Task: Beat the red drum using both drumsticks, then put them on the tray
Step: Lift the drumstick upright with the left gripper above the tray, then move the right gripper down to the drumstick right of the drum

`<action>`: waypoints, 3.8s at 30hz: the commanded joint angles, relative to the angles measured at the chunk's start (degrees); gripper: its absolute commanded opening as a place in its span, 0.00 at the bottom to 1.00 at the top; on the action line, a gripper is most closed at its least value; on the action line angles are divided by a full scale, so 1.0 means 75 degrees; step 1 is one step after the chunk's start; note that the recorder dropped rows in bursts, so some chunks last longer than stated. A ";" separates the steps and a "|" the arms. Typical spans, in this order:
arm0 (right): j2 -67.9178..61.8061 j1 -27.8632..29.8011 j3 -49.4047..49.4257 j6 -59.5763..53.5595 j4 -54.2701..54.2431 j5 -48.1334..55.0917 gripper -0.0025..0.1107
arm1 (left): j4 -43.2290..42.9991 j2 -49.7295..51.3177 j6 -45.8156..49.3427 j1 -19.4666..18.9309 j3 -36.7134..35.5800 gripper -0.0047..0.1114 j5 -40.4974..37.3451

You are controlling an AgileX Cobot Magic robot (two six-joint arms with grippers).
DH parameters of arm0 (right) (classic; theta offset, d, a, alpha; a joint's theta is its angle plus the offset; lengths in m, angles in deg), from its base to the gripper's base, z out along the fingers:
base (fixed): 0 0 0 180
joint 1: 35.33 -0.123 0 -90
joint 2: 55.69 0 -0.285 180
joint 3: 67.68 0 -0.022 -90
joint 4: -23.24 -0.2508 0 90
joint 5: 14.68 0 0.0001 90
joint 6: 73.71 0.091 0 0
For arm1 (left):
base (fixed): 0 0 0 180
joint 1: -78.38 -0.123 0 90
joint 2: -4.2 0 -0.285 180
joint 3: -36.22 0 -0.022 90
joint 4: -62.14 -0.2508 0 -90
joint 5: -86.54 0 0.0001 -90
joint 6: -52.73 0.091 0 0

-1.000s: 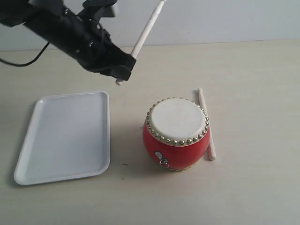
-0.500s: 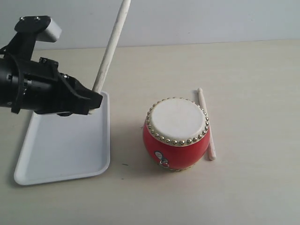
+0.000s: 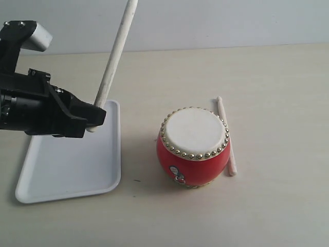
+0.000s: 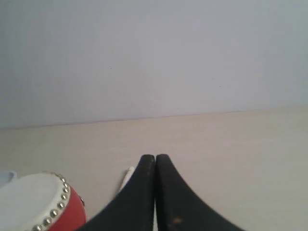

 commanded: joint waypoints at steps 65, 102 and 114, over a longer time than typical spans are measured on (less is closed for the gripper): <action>-1.2295 -0.1225 -0.7046 0.2497 0.0248 0.3799 0.17 | 0.0447 -0.0058 0.0026 -0.0008 -0.0616 0.04 0.0157; -1.6994 -0.0884 -1.2222 0.0683 -0.0492 0.6222 0.33 | 0.0393 -0.0058 0.0026 -0.0008 -0.0616 0.04 0.0341; -1.7129 -0.0884 -1.2222 0.0641 -0.0314 0.6361 0.29 | 0.0393 -0.0058 0.0026 -0.0008 -0.0616 0.04 0.0358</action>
